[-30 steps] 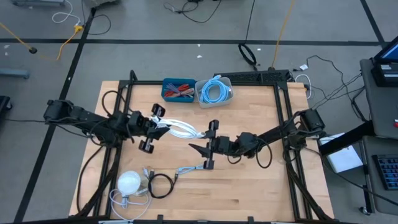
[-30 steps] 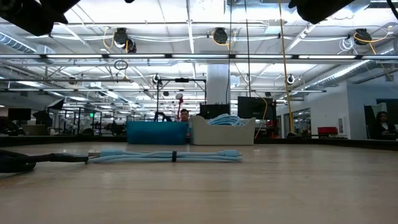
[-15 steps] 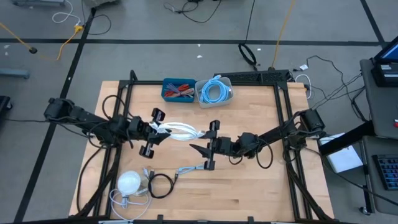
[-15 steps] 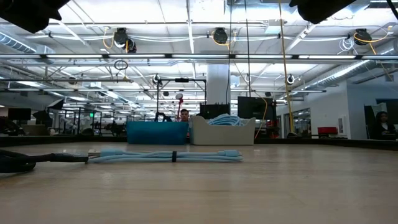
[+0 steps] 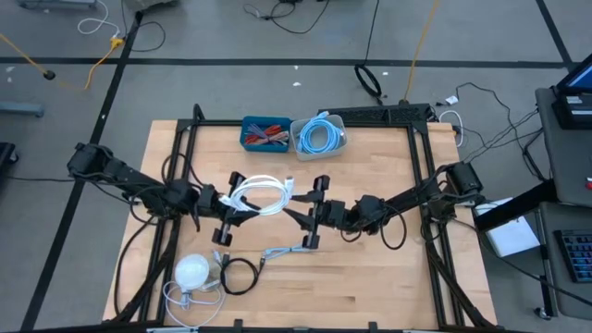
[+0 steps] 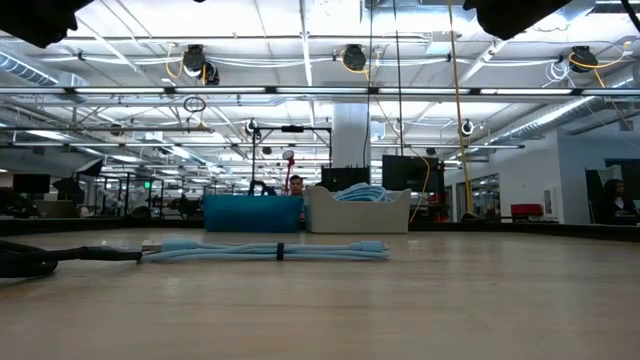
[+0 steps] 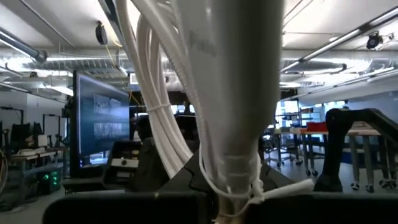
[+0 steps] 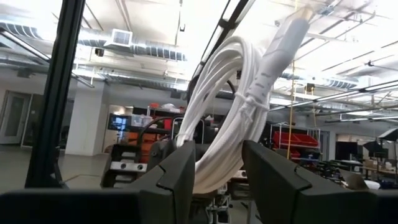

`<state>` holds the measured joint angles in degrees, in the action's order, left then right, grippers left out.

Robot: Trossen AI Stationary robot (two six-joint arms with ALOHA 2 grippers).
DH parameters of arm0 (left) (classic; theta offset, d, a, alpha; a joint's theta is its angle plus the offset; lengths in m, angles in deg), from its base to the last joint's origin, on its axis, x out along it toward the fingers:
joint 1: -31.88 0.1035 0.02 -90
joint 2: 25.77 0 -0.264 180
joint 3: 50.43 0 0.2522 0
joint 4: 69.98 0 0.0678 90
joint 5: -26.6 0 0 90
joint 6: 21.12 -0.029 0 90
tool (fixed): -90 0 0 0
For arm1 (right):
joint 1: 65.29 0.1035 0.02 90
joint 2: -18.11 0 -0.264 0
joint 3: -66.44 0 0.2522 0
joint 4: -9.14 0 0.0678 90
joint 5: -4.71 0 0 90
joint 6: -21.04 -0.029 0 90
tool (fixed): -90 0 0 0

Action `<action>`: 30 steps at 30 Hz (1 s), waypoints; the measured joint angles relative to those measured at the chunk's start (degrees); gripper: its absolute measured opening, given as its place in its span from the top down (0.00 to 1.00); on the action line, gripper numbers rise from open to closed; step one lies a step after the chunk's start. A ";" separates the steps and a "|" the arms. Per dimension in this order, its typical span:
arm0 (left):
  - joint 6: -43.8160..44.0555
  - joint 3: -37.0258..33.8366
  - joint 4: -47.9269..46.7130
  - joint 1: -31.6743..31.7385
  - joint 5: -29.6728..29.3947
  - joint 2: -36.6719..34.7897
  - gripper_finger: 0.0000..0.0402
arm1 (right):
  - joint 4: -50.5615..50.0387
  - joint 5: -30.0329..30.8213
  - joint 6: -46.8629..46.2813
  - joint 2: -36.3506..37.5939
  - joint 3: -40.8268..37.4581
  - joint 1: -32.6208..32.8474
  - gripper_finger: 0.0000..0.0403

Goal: Pick & Place USB Port
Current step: Put the white hdmi cable into the gray bin

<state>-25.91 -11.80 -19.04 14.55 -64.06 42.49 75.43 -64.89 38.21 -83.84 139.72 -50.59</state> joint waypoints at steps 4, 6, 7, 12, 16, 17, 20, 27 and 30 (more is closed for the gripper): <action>-0.05 0.00 -1.08 -0.08 0.08 -0.01 0.92 | -0.04 0.20 -1.90 0.01 0.00 -0.06 0.69; -0.06 -0.02 -1.46 -0.05 0.22 -0.01 0.92 | -0.40 0.27 -2.81 0.02 0.00 -0.07 0.73; -0.23 -0.02 -1.56 -0.04 0.40 -0.01 0.92 | -0.57 0.26 -2.94 0.05 0.00 -0.07 0.75; -2.96 -0.02 -3.95 -0.06 2.48 -0.19 0.92 | -1.35 -2.69 -4.61 0.11 0.02 -0.12 0.88; -3.66 -0.02 -5.22 -0.06 3.83 -0.23 0.92 | -2.71 -3.16 -8.84 0.27 0.02 -0.42 0.87; -3.66 -0.02 -5.45 -0.06 3.83 -0.23 0.92 | -3.35 -3.13 -9.87 0.41 0.02 -0.46 0.85; -3.66 -0.02 -5.70 -0.01 3.69 -0.23 0.92 | -3.83 -2.99 -11.93 0.55 0.02 -0.74 0.73; -3.51 -0.02 -6.18 -0.01 3.80 -0.23 0.92 | -3.41 -6.69 -14.31 0.55 0.02 -0.79 0.47; -3.11 -0.02 -6.52 -0.01 3.81 -0.23 0.92 | -3.36 -7.09 -14.71 0.52 0.02 -0.83 0.43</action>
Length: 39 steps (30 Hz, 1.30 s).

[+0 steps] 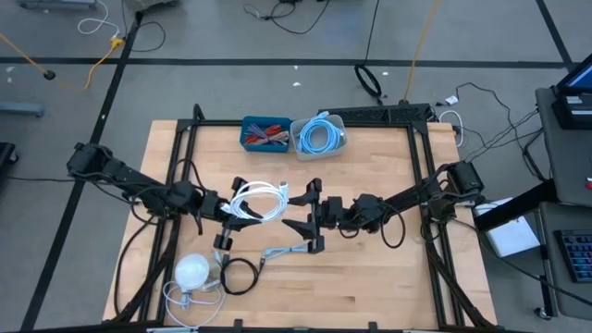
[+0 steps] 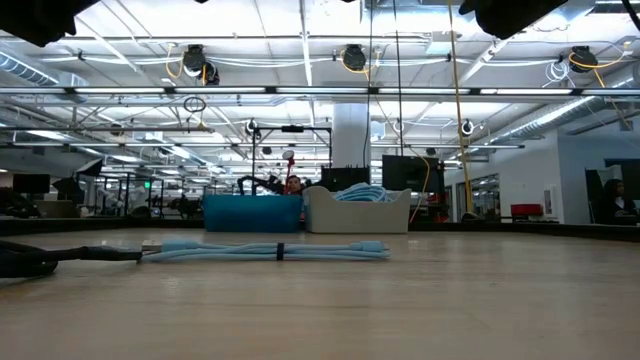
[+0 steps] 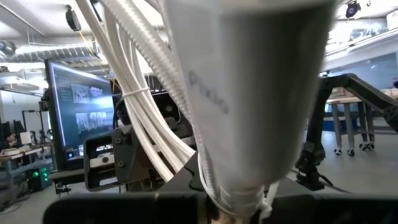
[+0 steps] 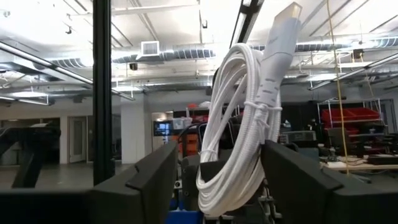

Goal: Pick & Place USB Port
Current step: Put the white hdmi cable into the gray bin

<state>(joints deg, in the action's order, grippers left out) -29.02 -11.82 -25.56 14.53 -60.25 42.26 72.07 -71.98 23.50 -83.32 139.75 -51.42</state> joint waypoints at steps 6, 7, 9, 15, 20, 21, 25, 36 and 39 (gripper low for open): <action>-0.44 -0.02 -0.79 -2.11 -2.16 -0.22 0.92 | -2.84 2.96 -2.70 0.00 0.07 -0.20 0.43; -1.01 -0.08 -1.71 -2.72 -3.49 -0.57 0.92 | -3.64 3.98 -3.30 0.00 0.07 -0.29 0.43; -2.02 -0.09 -3.33 -3.49 -5.53 -1.38 0.92 | -4.34 4.46 -4.31 -0.02 0.07 -0.53 0.42; -3.89 -0.27 -10.57 -6.84 -9.64 -5.40 0.93 | -7.48 7.77 -4.86 0.87 0.09 -0.60 0.37; -8.74 -0.09 -16.70 -11.43 -20.13 -12.69 0.93 | -11.46 11.10 -9.12 2.87 -1.59 -0.46 0.33; -9.38 -0.13 -18.12 -12.13 -20.91 -13.85 0.93 | -11.70 10.94 -9.51 2.95 -1.92 -0.42 0.32; -10.46 -0.13 -19.17 -13.99 -21.91 -17.39 0.93 | -11.32 9.15 -10.53 3.02 -2.19 -0.42 0.29; -10.36 -0.09 -18.52 -12.62 -19.98 -15.63 0.93 | -9.43 3.13 -12.16 3.04 -2.23 -0.35 0.30; -9.22 -0.09 -17.31 -11.26 -17.60 -14.72 0.93 | -9.43 3.12 -12.28 3.04 -2.23 -0.35 0.30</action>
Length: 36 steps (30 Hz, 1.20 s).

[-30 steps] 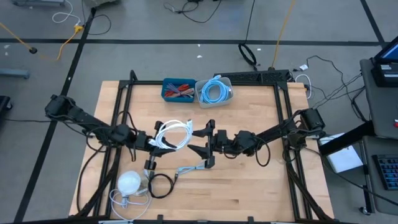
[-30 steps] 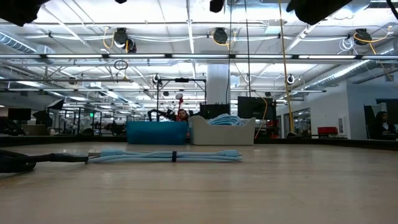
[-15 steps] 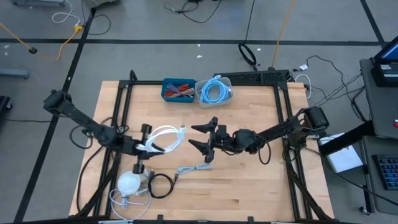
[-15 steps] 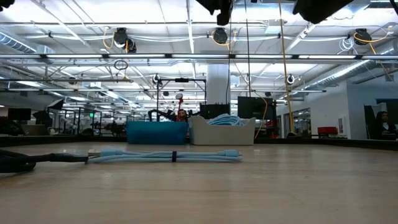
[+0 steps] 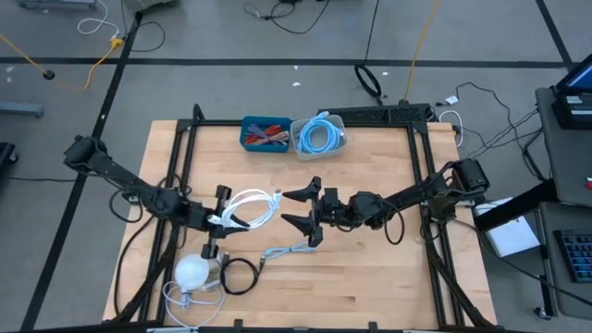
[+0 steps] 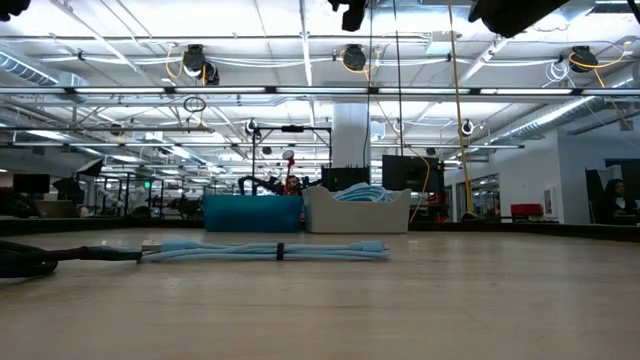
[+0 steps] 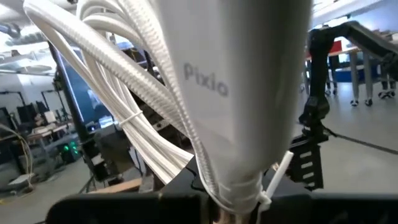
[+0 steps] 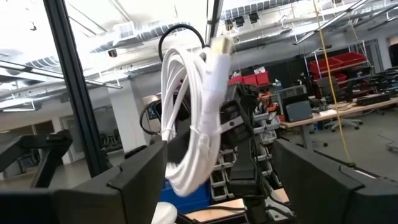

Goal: Pick & Place USB Port
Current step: Put the white hdmi cable into the gray bin

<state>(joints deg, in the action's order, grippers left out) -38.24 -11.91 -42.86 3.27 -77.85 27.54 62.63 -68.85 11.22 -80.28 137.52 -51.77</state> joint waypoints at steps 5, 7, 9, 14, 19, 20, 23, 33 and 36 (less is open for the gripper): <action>2.06 0.00 1.72 2.99 5.35 2.38 0.93 | 0.01 -0.21 0.00 0.00 -0.02 0.02 0.30; 2.72 0.00 3.39 4.34 7.91 3.37 0.93 | -0.01 -0.21 0.00 -0.02 -0.07 0.04 0.30; 3.05 0.00 4.07 5.77 9.68 4.33 0.93 | -0.01 -0.23 0.00 -0.02 -0.07 0.04 0.30; 5.29 0.72 4.40 10.05 13.77 5.44 0.93 | -0.03 -0.78 0.00 -0.02 -0.07 0.04 0.32; 5.83 2.74 2.81 12.69 17.79 5.69 0.93 | -0.30 -1.78 0.10 -0.07 -0.07 0.04 0.44; 5.93 3.03 2.52 12.95 18.39 5.65 0.93 | -0.31 -1.78 0.17 -0.07 -0.07 0.04 0.48; 6.73 3.10 1.19 13.22 19.71 5.66 0.93 | -0.49 -1.76 0.71 -0.07 -0.07 0.04 0.62; 6.86 3.10 -0.84 13.26 21.77 5.61 0.93 | -1.54 -1.50 1.83 -0.13 -0.11 0.02 0.86; 8.06 3.13 -6.15 13.21 17.32 3.21 0.92 | -3.27 1.84 3.24 -0.13 -0.11 0.52 0.86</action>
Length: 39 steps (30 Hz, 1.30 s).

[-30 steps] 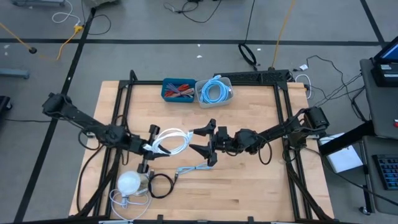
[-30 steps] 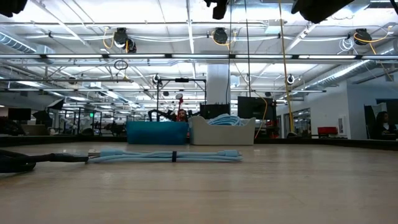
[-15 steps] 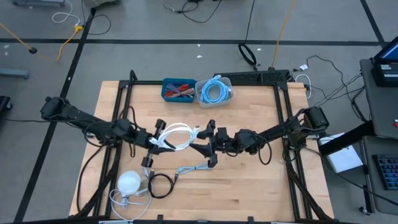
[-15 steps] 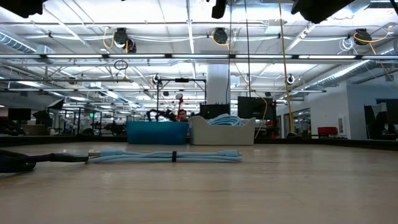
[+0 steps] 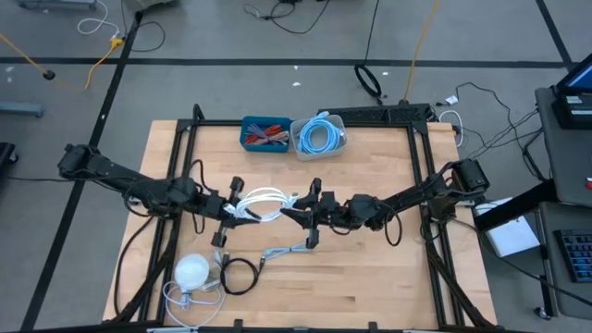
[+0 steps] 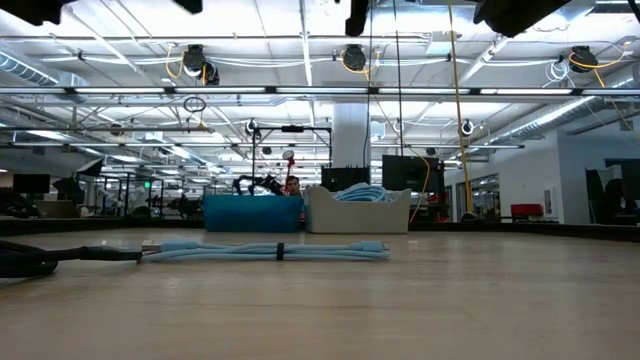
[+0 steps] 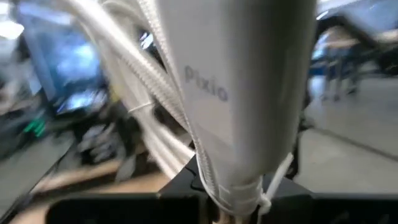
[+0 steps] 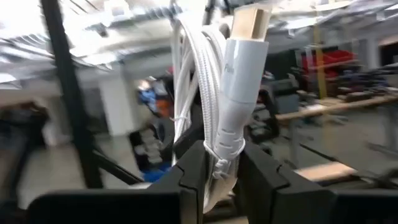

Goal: Pick & Place USB Port
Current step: Put the white hdmi cable into the gray bin

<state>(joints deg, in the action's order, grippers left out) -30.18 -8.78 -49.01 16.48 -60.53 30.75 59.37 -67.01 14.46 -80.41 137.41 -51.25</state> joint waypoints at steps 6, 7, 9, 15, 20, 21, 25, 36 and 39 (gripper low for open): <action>3.72 2.16 -27.01 0.42 -13.10 -10.57 0.65 | -9.21 7.56 0.32 0.21 0.00 3.00 0.86; 4.45 3.51 -30.94 0.73 -13.66 -11.89 0.60 | -10.76 8.62 -0.24 0.30 0.00 3.44 0.86; 5.09 6.55 -37.82 1.13 -14.22 -13.77 0.53 | -12.63 9.61 -1.45 0.37 0.00 4.05 0.86; 3.30 17.98 -47.25 1.27 -15.72 -14.64 0.46 | -15.67 7.98 -3.58 0.42 0.00 5.60 0.86; 2.04 28.38 -60.17 4.15 -9.87 -8.46 0.46 | -17.77 7.81 -6.58 0.46 -0.02 5.53 0.86; 1.91 30.58 -64.07 5.32 -7.23 -6.34 0.46 | -18.57 7.88 -7.24 0.46 -0.02 5.45 0.86; 0.98 38.43 -75.25 9.73 3.82 3.44 0.46 | -19.85 6.89 -9.15 0.44 -0.02 5.16 0.86; -1.05 49.51 -84.65 15.48 13.68 18.49 0.46 | -26.63 8.78 -10.03 0.44 -0.02 5.14 0.86; -1.31 50.41 -85.88 16.74 14.24 18.51 0.46 | -31.60 9.16 -11.59 0.44 -0.02 5.02 0.86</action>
<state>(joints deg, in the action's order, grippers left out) -31.48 41.63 -134.90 33.22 -46.29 49.26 27.77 -57.85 2.87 -79.97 137.38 -46.23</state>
